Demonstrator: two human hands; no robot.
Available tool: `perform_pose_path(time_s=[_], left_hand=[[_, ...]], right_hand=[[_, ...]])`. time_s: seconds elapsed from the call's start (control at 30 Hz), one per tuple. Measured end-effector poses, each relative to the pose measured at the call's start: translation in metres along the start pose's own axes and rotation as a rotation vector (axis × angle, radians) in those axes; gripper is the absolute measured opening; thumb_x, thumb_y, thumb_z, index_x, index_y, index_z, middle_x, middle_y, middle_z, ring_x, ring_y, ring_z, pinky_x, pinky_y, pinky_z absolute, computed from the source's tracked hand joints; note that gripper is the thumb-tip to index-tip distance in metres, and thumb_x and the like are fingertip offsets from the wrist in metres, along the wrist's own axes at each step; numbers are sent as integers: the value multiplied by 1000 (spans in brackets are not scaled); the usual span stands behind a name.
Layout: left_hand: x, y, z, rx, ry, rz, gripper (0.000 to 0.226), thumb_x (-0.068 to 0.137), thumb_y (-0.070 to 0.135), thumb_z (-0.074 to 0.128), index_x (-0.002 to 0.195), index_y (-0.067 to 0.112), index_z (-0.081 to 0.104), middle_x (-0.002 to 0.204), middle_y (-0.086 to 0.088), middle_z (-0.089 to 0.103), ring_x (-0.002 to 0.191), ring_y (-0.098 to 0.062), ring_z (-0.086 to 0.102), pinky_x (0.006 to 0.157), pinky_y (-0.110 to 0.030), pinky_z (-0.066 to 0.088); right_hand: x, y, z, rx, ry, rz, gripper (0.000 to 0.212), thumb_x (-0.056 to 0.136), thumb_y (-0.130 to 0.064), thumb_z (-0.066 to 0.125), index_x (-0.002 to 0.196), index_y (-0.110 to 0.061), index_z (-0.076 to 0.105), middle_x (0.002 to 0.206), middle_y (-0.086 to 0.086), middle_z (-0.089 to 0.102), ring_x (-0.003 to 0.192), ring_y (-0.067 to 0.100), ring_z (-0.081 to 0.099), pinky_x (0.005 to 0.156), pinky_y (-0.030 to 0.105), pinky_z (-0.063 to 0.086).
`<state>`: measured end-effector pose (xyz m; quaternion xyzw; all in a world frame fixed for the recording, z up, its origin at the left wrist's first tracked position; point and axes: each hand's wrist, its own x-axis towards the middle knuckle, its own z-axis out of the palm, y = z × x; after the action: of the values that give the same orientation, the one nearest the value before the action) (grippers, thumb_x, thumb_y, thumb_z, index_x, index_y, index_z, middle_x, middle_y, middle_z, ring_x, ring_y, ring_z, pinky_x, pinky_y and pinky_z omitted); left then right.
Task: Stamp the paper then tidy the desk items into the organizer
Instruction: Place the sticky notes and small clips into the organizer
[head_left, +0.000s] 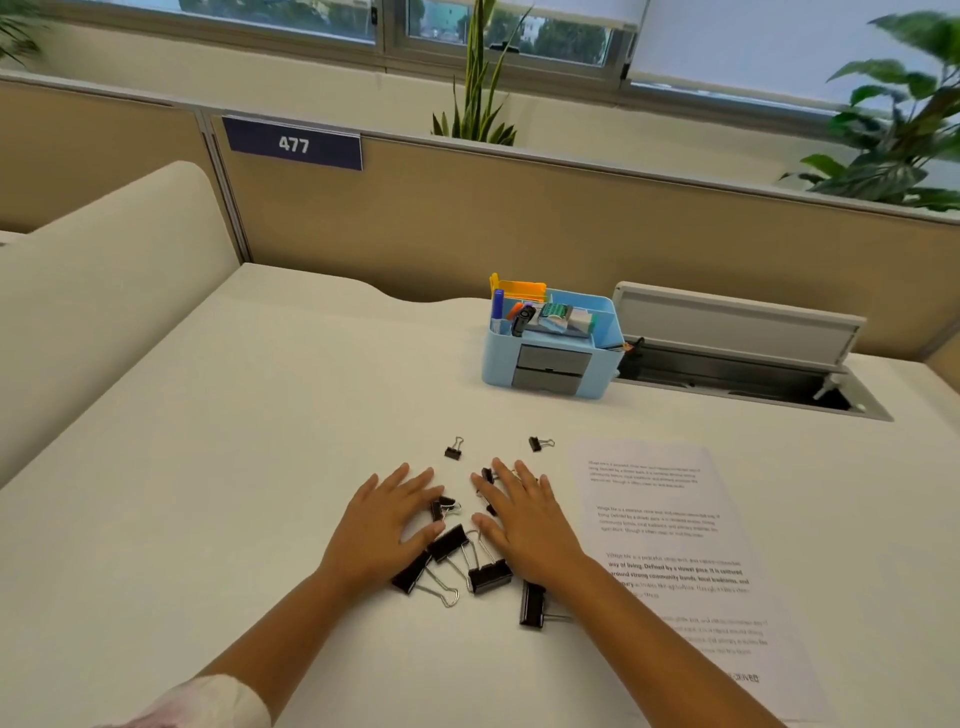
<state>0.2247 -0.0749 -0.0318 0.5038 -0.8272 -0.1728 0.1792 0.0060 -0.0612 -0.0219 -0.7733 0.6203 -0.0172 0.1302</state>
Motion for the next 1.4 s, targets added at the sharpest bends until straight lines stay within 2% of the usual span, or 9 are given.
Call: perform_pose_path(time_s=[0.43, 0.57, 0.73, 0.9, 1.0, 1.13, 1.23, 1.33, 1.4], left_hand=[[-7, 8, -5, -3, 54, -41, 45, 91, 50, 40, 135, 36, 40, 145, 22, 31, 138, 1, 14, 114, -29, 8], [-6, 9, -3, -45, 161, -83, 40, 93, 34, 46, 132, 25, 47, 140, 9, 46, 134, -10, 33, 111, -31, 22], [-5, 8, -5, 3, 285, -148, 29, 83, 17, 63, 111, 10, 64, 119, -7, 64, 109, -27, 60, 91, -40, 46], [-7, 15, -12, 156, 233, -204, 41, 78, 40, 41, 91, 14, 69, 96, -5, 67, 81, -27, 63, 64, -37, 50], [-7, 17, -12, 170, 240, -237, 44, 78, 43, 38, 89, 13, 67, 85, -4, 62, 71, -25, 59, 57, -35, 48], [-4, 16, -10, 105, 288, -241, 18, 78, 24, 67, 88, 10, 65, 81, -5, 58, 69, -26, 58, 58, -34, 48], [-2, 16, -9, 95, 299, -249, 21, 70, 10, 77, 86, 9, 64, 79, -4, 58, 67, -24, 56, 58, -33, 48], [-2, 18, -8, 125, 316, -227, 14, 79, 21, 66, 84, 9, 62, 78, -4, 58, 65, -22, 54, 56, -33, 48], [-2, 19, -10, 120, 298, -223, 30, 82, 34, 44, 83, 10, 61, 77, -3, 57, 64, -20, 53, 54, -31, 47]], right_hand=[[-4, -3, -10, -10, -117, 3, 56, 96, -52, 21, 146, -37, 0, 157, -2, -12, 142, 21, -19, 113, 43, -13], [-3, -2, -11, -3, -123, 5, 56, 95, -52, 21, 146, -37, 1, 157, -2, -12, 142, 21, -18, 114, 44, -12], [-6, -2, -8, 51, -49, 11, 55, 95, -53, 24, 146, -39, 8, 157, -4, -4, 143, 20, -13, 114, 42, -10], [-10, -7, -4, 138, 61, 51, 48, 96, -45, 31, 143, -39, 22, 157, -6, 8, 144, 16, -3, 116, 38, -5], [-9, -6, -4, 195, 99, 66, 43, 97, -36, 34, 140, -38, 31, 156, -8, 14, 144, 14, 3, 116, 35, -3], [-5, 1, -16, 499, 143, 82, 33, 93, -37, 48, 124, -32, 53, 145, -9, 35, 135, 11, 23, 112, 27, 17], [7, 7, -36, 775, 366, 160, 13, 91, -28, 52, 95, -28, 65, 107, -16, 60, 107, 4, 50, 85, 11, 38], [35, 18, -60, 1091, 431, 335, 19, 92, -16, 50, 83, -25, 64, 88, -13, 64, 87, 9, 59, 68, 8, 44], [61, 28, -76, 1335, 382, 485, 16, 93, -18, 50, 89, -22, 64, 86, -6, 64, 78, 12, 58, 64, 16, 47]])
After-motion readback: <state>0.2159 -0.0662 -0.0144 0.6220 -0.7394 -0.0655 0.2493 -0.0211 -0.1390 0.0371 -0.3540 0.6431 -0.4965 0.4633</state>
